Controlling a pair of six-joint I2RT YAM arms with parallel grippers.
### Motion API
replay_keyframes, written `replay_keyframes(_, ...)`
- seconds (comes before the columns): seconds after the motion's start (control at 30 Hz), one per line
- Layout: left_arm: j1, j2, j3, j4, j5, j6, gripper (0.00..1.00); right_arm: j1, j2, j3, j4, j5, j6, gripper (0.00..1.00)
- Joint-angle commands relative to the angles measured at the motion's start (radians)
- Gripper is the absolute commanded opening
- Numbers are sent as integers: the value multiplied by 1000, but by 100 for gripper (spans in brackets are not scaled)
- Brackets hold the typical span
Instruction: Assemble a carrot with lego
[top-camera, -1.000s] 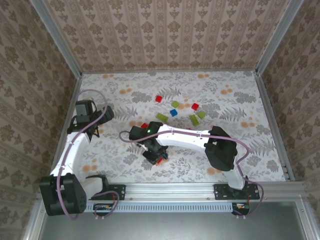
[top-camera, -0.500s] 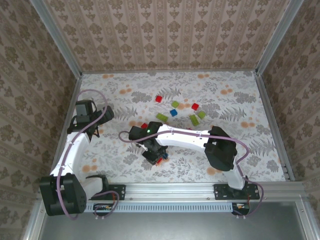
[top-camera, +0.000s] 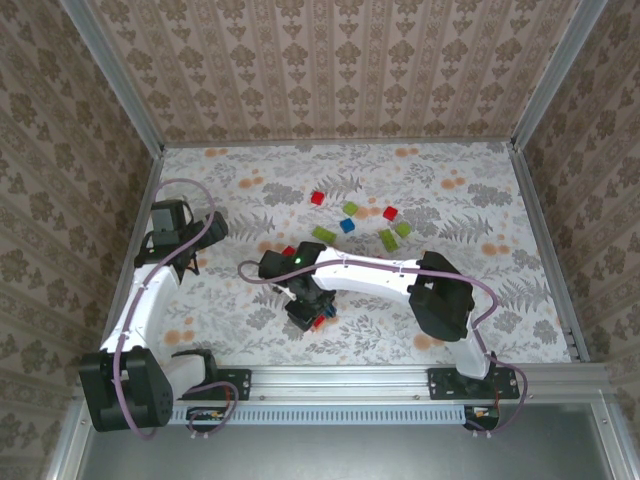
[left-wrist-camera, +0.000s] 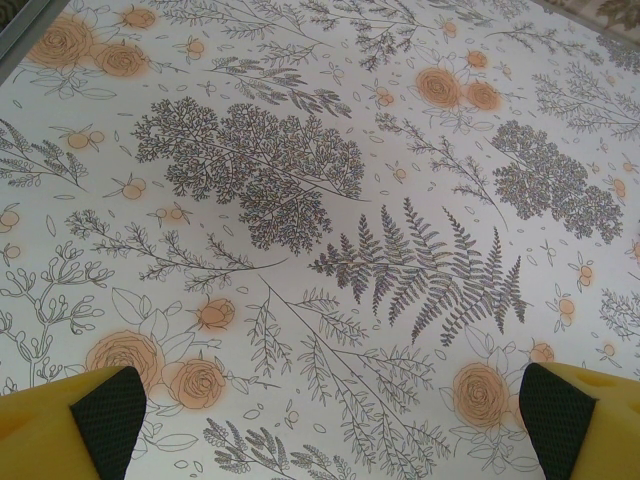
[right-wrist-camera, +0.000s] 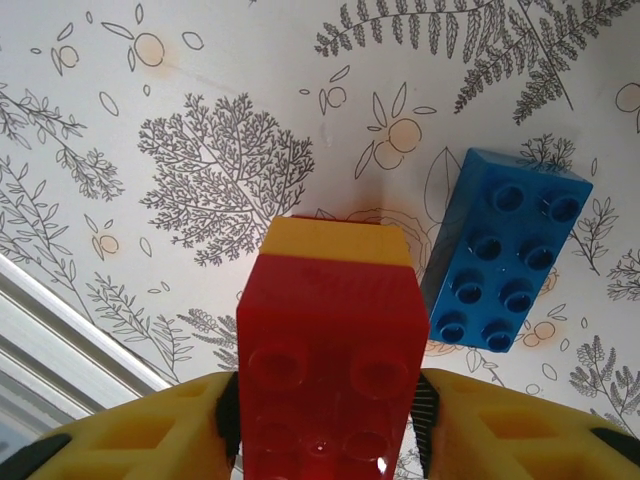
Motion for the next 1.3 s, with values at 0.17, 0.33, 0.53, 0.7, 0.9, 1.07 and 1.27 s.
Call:
replay_keyframes(0.17,-3,-3,19,-6,9,5,100,-8,-98,-27,0,17,-8,62)
replay_keyframes(0.33,-4,-1,18,-5,11,4,100,-13,-180,-24,-8,33,-12,67)
replay_keyframes(0.53,-5,-3,18,-4,13,3,100,-107,-295,-59,-36,115,-7,68)
replay_keyframes(0.7,-6,-6,17,-5,15,3,100,-242,-370,-145,-4,123,-19,67)
replay_keyframes(0.9,-7,-4,18,-3,18,2,100,-370,-357,-220,19,161,-39,66)
replay_keyframes(1.07,-8,-3,20,-2,20,1,100,-451,-293,-285,97,151,-135,66)
replay_keyframes(1.27,-6,-1,21,1,21,2,100,-516,-206,-302,181,73,-210,67)
